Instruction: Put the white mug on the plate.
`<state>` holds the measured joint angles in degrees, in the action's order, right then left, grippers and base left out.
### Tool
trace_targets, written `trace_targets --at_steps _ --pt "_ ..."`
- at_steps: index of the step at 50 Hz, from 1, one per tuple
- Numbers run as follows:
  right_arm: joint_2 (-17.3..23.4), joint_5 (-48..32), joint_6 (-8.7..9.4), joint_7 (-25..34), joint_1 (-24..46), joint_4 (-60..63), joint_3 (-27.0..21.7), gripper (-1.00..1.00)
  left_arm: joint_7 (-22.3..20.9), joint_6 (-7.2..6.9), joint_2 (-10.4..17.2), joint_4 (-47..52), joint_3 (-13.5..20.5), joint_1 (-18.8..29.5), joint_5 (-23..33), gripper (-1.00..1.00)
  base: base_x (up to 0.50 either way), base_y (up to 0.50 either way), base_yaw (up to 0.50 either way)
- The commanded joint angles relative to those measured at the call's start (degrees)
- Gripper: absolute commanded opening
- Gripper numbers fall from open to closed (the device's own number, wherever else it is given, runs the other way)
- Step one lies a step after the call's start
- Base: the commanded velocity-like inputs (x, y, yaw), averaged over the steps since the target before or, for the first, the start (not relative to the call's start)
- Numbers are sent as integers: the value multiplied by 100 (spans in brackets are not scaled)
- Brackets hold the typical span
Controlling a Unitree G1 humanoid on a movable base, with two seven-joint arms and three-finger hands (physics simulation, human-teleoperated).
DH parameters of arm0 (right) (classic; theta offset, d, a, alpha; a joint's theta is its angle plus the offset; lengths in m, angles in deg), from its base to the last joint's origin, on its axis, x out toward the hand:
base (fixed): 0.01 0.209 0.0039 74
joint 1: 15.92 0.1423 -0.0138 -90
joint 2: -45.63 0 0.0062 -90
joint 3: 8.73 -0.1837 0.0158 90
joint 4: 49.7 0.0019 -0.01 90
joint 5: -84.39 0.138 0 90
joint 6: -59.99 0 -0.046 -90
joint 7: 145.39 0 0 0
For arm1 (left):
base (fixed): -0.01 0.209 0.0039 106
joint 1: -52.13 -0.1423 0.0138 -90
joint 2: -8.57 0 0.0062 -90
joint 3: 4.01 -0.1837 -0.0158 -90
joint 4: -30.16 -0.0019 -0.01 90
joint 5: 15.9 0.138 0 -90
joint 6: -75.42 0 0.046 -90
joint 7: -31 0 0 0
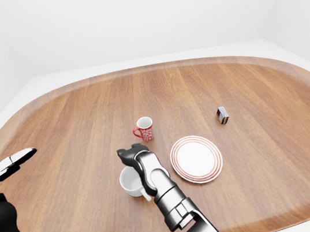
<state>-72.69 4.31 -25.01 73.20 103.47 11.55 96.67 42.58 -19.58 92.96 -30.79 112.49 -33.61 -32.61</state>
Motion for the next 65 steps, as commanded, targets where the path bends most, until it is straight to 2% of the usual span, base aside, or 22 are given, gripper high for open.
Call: trace_targets --at_steps 1,18,28,39,48,65 --pt "-170 24 0 -230 274 -750 33 100 6 0 7 -54 -5 3 -12 100 0 0 0" --pt "-318 -1 0 -494 462 -1331 67 100 12 0 2 -31 -10 -2 -23 100 0 0 0" --pt "-328 146 0 -909 989 -2220 -79 100 14 0 -4 -16 -9 -9 -33 100 0 0 0" --pt "-342 280 0 -1114 1372 -2840 -126 100 28 0 11 49 1 7 -56 100 0 0 0" --pt "-371 280 0 -1158 1442 -2989 -98 100 23 0 12 -5 -11 19 -54 100 0 0 0" --pt "-419 352 0 -1605 1628 -3834 -128 100 11 0 -7 -8 -13 -12 -54 100 0 0 0"
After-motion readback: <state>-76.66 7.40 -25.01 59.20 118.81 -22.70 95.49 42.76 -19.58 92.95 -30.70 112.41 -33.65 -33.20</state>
